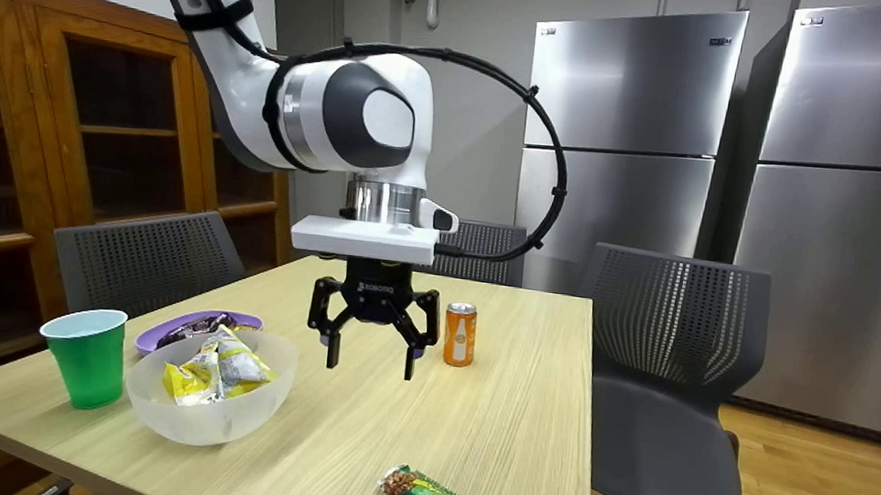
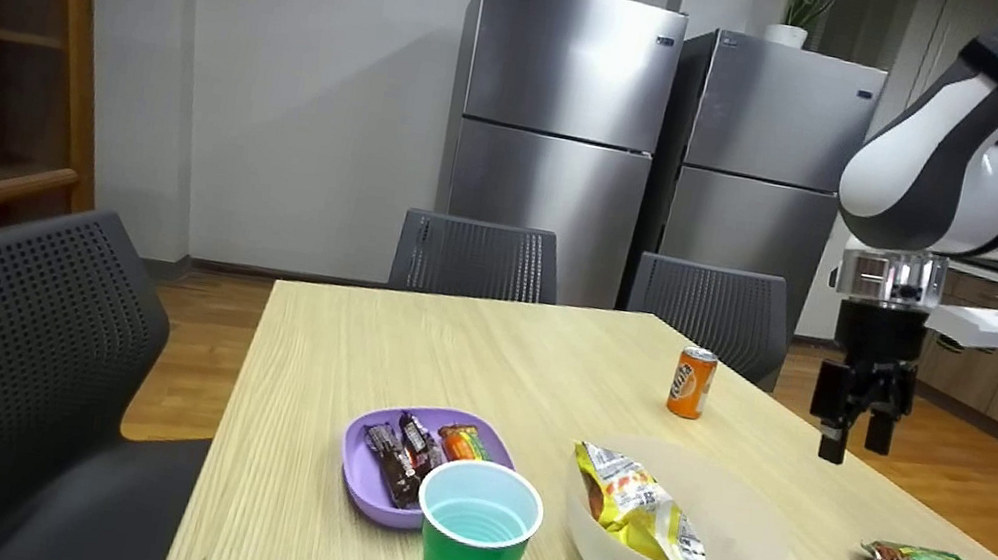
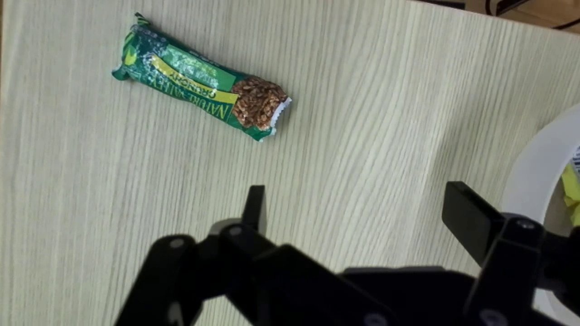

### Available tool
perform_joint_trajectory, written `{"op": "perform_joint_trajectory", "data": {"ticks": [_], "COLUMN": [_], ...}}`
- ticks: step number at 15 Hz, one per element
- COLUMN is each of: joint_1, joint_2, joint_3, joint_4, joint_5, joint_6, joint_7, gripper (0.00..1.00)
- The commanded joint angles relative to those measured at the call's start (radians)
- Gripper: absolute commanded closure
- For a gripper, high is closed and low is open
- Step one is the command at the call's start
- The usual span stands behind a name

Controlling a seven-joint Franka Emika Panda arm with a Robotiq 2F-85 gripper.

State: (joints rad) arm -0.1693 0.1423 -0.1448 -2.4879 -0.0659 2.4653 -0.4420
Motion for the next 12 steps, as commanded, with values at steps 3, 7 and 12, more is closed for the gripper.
{"op": "perform_joint_trajectory", "data": {"ticks": [3, 7, 12], "joint_1": [-0.089, -0.12, -0.123], "joint_2": [0.016, 0.053, 0.073], "joint_3": [-0.01, -0.029, -0.032], "joint_4": [-0.043, -0.05, -0.04], "joint_5": [0.02, -0.027, -0.017], "joint_6": [0.079, 0.149, 0.148], "joint_7": [-0.319, -0.478, -0.492], "gripper": [0.0, 0.0, 0.0]}}
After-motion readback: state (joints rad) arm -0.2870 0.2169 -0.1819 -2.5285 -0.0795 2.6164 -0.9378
